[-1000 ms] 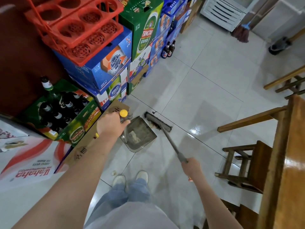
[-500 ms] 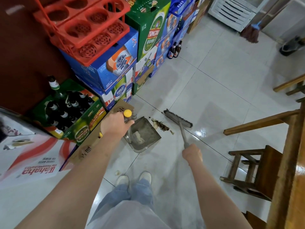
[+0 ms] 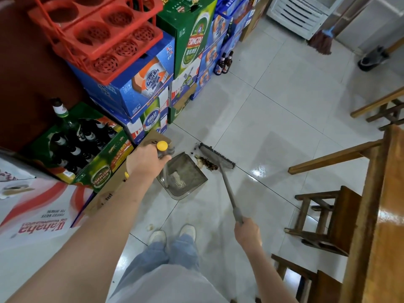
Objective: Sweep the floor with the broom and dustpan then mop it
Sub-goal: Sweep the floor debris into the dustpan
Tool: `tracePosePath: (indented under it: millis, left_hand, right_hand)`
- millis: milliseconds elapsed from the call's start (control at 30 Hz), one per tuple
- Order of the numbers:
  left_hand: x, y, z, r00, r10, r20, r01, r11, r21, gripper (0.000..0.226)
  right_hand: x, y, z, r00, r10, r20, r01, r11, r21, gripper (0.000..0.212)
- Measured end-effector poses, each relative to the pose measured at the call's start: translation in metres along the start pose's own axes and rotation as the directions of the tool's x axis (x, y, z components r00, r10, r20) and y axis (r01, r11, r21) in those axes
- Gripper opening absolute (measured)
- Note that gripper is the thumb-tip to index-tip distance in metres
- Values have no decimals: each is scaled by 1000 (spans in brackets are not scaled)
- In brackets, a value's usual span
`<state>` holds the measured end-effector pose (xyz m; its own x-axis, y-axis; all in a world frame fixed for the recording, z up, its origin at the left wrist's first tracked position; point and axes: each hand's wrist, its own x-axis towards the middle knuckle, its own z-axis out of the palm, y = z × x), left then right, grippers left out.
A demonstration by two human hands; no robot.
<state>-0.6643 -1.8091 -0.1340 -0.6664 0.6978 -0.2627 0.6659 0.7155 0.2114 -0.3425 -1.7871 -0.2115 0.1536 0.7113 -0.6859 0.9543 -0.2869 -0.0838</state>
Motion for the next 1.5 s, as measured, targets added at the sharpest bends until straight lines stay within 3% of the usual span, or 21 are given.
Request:
tracePosePath:
  millis: [300, 467, 800, 1067, 1267, 1500]
  left_hand:
    - [-3, 0, -2, 1000, 12, 10, -13, 999, 37, 41]
    - [-2, 0, -2, 1000, 7, 8, -8, 1000, 20, 40]
    - [-5, 2, -1, 999, 33, -12, -32, 999, 26, 43]
    - [-8, -2, 5, 1000, 27, -8, -27, 1000, 2, 43]
    - [-9, -2, 6, 1000, 21, -14, -21, 1000, 19, 43]
    - [-7, -1, 5, 1000, 9, 16, -9, 1000, -2, 44]
  right_hand:
    - [36, -54, -21, 999, 32, -30, -30, 997, 66, 31]
    - [40, -76, -16, 1000, -8, -11, 8, 1000, -13, 36]
    - [8, 0, 11, 1000, -14, 5, 14, 1000, 1, 32]
    - [25, -27, 9, 999, 46, -7, -45, 995, 92, 33]
    - [38, -49, 4, 998, 38, 51, -41, 997, 58, 34]
    - [20, -6, 10, 999, 13, 31, -14, 1000, 6, 29]
